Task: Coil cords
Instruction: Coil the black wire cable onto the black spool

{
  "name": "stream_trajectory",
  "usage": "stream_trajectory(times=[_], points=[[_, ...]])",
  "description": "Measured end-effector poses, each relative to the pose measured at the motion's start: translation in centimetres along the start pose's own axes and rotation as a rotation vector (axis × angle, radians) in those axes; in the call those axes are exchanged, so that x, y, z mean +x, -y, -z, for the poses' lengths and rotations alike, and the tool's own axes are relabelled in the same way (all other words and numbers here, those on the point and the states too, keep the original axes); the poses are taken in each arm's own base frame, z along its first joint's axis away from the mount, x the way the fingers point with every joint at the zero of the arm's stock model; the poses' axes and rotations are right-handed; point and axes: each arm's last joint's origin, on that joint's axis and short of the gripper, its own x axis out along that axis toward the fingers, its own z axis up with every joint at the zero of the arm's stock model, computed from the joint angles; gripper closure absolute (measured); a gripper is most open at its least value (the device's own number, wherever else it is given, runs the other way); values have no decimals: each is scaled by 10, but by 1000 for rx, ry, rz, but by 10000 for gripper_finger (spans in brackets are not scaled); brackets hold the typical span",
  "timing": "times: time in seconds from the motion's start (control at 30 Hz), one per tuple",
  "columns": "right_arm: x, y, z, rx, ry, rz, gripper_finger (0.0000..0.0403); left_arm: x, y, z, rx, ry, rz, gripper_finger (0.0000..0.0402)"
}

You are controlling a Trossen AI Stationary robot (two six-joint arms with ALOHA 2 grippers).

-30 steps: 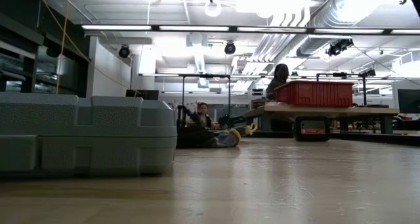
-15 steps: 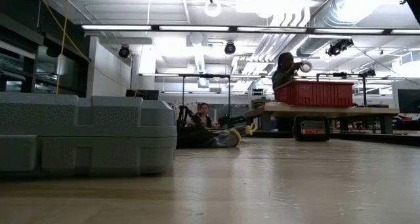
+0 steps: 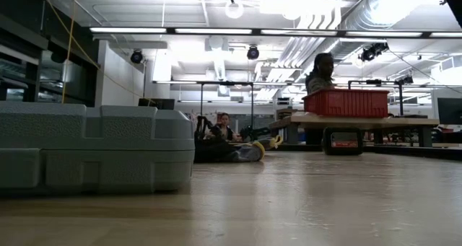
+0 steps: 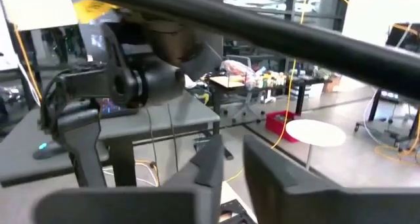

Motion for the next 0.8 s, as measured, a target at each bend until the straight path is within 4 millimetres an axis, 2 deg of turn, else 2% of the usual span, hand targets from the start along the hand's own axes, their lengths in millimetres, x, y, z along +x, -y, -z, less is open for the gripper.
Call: stream_trajectory(times=[0.2,0.33,0.47,0.67,0.8], points=[[-1,-5,0,82,-4,-56,251,-1,-1,-1,3,0,-6,401],[-4,-11,1,76,-14,-88,207,-1,-1,-1,3,-1,-6,401],[-4,-11,1,19,-12,-92,197,-1,-1,-1,3,-1,-5,401],[-5,-5,7,-121,-90,61,196,-1,-1,-1,2,-1,-6,401],[-8,-3,7,-53,-120,-23,196,-1,-1,-1,3,-2,-6,401]])
